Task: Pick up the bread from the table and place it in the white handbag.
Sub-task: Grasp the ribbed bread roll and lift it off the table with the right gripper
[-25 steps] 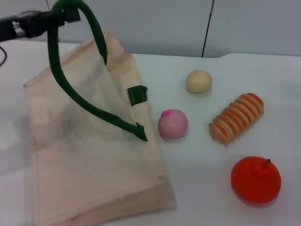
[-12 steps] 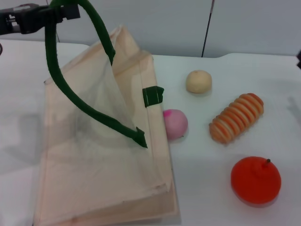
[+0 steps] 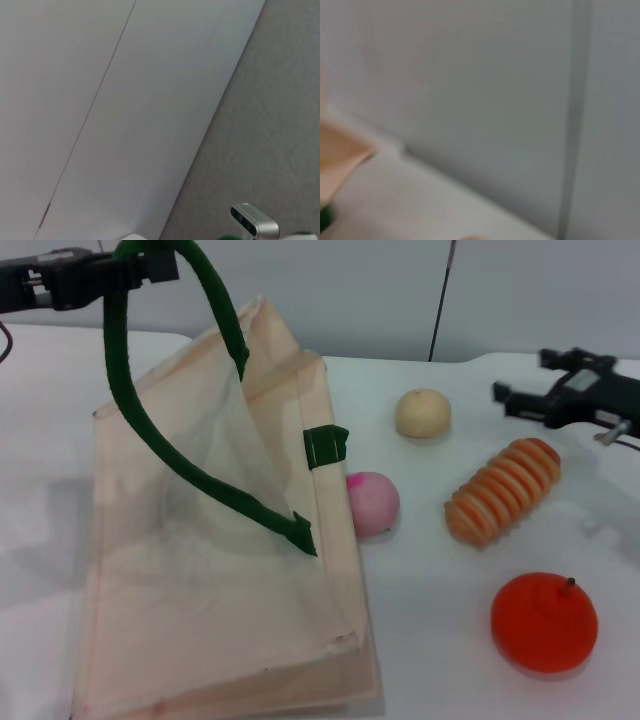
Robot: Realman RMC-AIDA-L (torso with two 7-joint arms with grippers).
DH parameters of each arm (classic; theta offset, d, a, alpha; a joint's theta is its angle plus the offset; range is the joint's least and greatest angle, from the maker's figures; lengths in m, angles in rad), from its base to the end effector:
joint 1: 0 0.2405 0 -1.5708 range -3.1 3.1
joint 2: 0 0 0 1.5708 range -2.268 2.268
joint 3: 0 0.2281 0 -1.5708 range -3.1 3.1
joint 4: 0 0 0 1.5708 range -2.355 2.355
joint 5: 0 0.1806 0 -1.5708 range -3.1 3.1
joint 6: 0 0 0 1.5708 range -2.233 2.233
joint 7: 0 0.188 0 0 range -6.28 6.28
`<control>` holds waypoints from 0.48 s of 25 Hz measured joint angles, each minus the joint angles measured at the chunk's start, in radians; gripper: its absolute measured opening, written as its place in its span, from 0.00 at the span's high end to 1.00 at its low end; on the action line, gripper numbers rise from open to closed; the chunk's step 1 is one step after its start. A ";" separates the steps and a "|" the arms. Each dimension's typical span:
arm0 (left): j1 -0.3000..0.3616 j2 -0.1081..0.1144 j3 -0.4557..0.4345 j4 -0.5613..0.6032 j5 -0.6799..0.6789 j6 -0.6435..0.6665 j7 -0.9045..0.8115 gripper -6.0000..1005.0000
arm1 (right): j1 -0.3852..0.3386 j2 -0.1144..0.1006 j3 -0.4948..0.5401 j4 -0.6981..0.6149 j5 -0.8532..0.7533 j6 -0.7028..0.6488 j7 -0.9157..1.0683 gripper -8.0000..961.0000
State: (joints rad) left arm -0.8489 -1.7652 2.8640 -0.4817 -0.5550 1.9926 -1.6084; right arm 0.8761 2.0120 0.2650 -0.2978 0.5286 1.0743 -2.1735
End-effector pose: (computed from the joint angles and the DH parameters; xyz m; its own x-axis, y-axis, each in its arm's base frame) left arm -0.1625 0.3498 0.1133 0.5687 0.4066 0.7150 0.5399 -0.8403 0.0484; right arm 0.2233 0.4171 -0.0152 0.8615 -0.2325 -0.4515 -0.4760 -0.6795 -0.5583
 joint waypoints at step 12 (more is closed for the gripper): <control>-0.011 0.002 0.000 0.000 0.027 -0.009 -0.008 0.90 | 0.112 0.008 -0.512 -0.259 -0.147 0.162 0.256 0.09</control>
State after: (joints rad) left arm -0.8603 -1.7629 2.8640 -0.4817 -0.5281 1.9839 -1.6168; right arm 0.9882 2.0201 -0.2467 -0.5570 0.3819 1.2365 -1.9174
